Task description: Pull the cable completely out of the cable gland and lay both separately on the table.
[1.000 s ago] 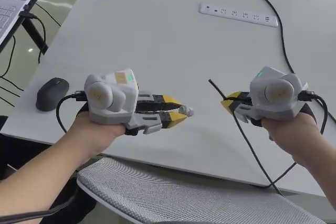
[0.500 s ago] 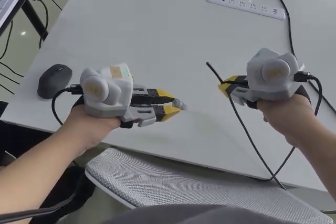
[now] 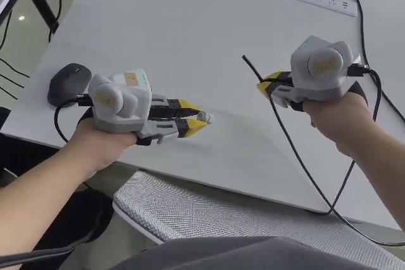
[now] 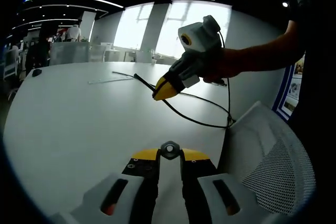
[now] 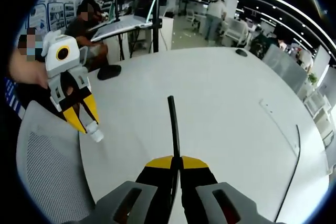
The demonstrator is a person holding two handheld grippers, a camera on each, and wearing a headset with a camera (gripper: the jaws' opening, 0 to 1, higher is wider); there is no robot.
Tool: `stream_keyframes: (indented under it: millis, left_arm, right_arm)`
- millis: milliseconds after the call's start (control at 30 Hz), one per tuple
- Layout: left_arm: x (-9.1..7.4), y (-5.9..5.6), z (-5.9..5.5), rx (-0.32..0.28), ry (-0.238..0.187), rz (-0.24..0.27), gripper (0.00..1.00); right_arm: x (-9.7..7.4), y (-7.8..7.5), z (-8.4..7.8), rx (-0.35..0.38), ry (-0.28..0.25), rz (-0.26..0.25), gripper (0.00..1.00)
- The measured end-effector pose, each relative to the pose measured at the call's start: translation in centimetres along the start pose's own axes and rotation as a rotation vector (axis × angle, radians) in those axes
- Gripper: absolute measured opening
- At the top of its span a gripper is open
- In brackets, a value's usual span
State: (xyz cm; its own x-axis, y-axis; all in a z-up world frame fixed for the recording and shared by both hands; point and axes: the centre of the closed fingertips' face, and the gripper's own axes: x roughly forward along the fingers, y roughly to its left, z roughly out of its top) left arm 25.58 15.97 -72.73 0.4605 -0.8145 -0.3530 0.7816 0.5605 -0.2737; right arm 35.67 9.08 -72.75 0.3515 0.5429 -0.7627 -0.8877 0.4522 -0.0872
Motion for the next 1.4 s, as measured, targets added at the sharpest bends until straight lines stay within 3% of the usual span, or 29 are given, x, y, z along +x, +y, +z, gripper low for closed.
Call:
stream_keyframes:
  millis: [567, 1000, 1400]
  left_arm:
    - [-0.8, 2.3, -2.7, -0.047, 0.019, 0.028, 0.15]
    - [-0.9, 3.7, -4.5, -0.081, 0.025, 0.046, 0.15]
    - [-0.8, 4.6, -5.8, -0.112, 0.028, 0.048, 0.15]
  right_arm:
    - [5.0, 2.9, 2.3, -0.142, 0.034, 0.086, 0.00]
    - [9.4, 5.6, 2.0, -0.265, 0.106, 0.150, 0.00]
    - [11.3, 6.5, 1.4, -0.313, 0.139, 0.180, 0.00]
